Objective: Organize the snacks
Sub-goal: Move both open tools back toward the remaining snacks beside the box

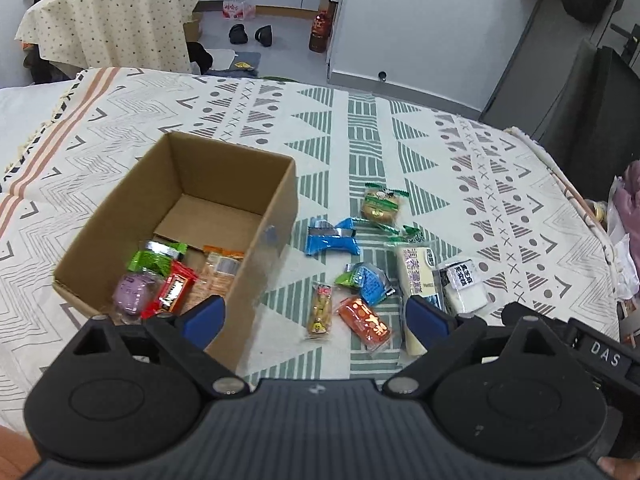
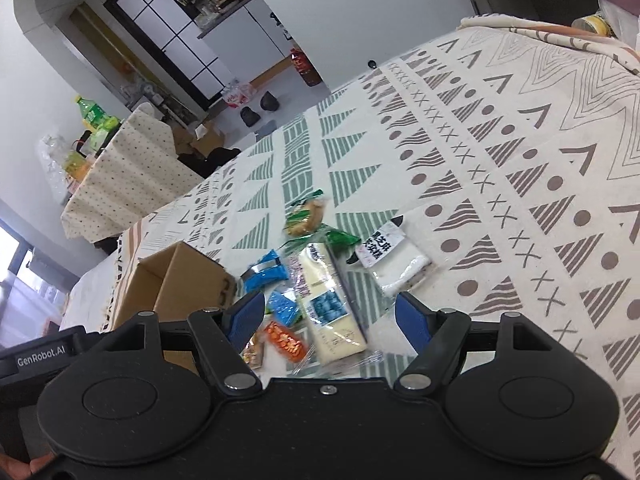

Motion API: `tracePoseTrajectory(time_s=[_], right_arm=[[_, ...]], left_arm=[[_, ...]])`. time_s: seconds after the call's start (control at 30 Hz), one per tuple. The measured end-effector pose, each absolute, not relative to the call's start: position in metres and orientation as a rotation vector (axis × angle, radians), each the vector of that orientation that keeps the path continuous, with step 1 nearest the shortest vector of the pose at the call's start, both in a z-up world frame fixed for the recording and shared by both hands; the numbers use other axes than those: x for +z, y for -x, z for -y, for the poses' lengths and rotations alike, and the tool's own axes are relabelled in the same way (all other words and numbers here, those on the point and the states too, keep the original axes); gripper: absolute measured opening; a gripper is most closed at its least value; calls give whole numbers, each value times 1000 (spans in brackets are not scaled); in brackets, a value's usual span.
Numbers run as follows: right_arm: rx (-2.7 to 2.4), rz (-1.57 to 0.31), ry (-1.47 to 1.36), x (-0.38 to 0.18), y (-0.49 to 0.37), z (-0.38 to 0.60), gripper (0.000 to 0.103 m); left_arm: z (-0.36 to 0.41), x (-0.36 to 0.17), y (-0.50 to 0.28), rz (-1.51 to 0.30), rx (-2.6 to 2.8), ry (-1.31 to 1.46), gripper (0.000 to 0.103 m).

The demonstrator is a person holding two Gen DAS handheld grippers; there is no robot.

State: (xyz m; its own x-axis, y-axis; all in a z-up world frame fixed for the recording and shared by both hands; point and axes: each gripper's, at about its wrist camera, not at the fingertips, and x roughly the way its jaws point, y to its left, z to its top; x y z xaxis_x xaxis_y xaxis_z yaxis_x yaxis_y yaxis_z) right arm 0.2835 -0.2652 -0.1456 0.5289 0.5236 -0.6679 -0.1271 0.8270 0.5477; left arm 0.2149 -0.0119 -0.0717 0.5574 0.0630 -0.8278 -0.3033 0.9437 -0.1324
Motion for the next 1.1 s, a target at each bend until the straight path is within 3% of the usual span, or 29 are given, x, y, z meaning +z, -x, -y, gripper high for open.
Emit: tracePoseTrajectory(time_s=[0.37, 0.73, 1.1], right_arm=[[414, -964, -415, -163, -304, 259, 72], [406, -1005, -388, -183, -325, 260, 72], [396, -1044, -373, -205, -339, 258, 72]], left_arm=[[28, -109, -239, -1014, 220, 251, 93], [30, -145, -261, -1075, 264, 238, 66], [29, -177, -276, -1117, 291, 258, 60]])
